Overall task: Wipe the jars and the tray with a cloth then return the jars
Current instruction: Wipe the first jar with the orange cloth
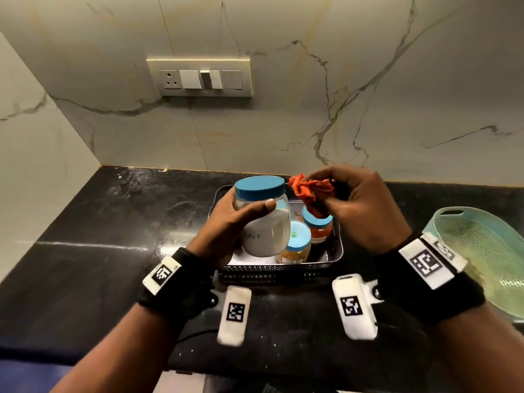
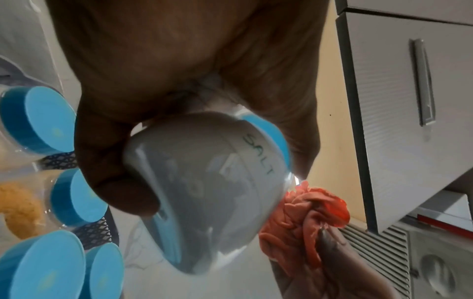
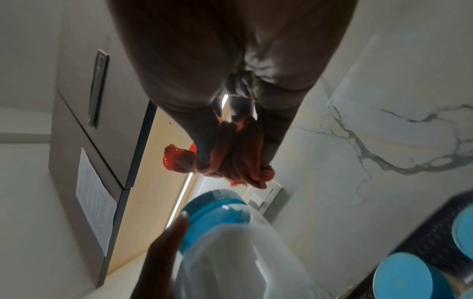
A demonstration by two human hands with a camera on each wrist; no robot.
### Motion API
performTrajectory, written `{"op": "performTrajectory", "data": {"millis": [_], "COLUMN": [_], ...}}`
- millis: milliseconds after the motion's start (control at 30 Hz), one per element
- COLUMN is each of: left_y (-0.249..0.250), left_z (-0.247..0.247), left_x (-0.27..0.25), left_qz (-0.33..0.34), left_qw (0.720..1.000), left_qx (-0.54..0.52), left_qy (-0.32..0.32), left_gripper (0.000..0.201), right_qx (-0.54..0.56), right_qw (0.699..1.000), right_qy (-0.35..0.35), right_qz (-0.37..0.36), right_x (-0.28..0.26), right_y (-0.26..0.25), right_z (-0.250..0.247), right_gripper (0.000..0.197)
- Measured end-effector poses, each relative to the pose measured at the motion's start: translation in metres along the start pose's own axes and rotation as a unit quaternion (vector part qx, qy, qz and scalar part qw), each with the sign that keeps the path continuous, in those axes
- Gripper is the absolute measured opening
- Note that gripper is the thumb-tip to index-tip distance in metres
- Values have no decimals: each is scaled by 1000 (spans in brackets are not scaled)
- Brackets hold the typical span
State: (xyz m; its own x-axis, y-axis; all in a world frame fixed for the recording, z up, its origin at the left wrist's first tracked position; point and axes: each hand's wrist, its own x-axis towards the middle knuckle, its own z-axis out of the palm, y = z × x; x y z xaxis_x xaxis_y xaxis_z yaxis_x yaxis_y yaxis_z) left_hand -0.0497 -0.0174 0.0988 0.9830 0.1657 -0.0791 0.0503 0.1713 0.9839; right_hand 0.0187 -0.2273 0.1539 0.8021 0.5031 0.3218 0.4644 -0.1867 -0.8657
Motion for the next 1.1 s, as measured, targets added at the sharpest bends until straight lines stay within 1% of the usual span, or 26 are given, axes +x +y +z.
{"op": "performTrajectory", "data": {"millis": [67, 133, 233, 300, 367, 433, 533, 567, 633, 700, 733, 767, 833, 933, 1033, 1100], "left_y": [3, 4, 3, 4, 2, 0, -1, 0, 1, 1, 1, 2, 6, 9, 10, 11], "left_z": [0, 0, 1, -1, -7, -14, -14, -11, -8, -5, -4, -2, 3, 8, 9, 7], "left_x": [1, 3, 4, 3, 0, -2, -3, -3, -2, -1, -1, -1, -1, 1, 3, 5], "left_qz": [-7, 0, 14, 16, 7, 8, 14, 20, 19, 18, 21, 24, 18, 2, 3, 3], "left_qw": [1000, 999, 999, 996, 988, 977, 966, 966, 972, 977, 979, 981, 985, 986, 983, 981], "left_qx": [-25, -34, -53, -80, -118, -157, -185, -184, -179, -172, -162, -151, -136, -140, -151, -162], "left_qy": [3, 8, -5, -43, -98, -141, -180, -180, -152, -127, -122, -118, -105, -95, -106, -107], "left_gripper": [58, 57, 70, 79, 83, 81, 75, 75, 80, 85, 85, 81, 66, 62, 53, 59], "right_qx": [13, 1, -31, -63, -75, -55, -30, -27, -31, -59, -78, -95, -125, -163, -191, -229], "right_qw": [1000, 998, 994, 990, 987, 987, 990, 990, 990, 987, 983, 980, 972, 962, 949, 931], "right_qy": [13, 4, -3, 5, 20, 35, 38, 36, 46, 75, 91, 105, 112, 82, 56, 21], "right_qz": [-22, -56, -101, -129, -144, -145, -135, -133, -129, -132, -136, -142, -166, -204, -245, -284], "right_x": [-6, -10, -17, -19, -20, -19, -16, -15, -13, -10, -8, -5, 3, 13, 9, -3], "right_y": [2, 4, 7, 7, 7, 3, -3, -3, -3, -2, -2, -2, -4, -6, -7, -8], "right_z": [5, 11, 25, 31, 32, 29, 29, 32, 35, 37, 37, 36, 36, 39, 42, 47], "right_gripper": [27, 24, 33, 39, 40, 35, 30, 30, 28, 28, 30, 31, 31, 31, 21, 21]}}
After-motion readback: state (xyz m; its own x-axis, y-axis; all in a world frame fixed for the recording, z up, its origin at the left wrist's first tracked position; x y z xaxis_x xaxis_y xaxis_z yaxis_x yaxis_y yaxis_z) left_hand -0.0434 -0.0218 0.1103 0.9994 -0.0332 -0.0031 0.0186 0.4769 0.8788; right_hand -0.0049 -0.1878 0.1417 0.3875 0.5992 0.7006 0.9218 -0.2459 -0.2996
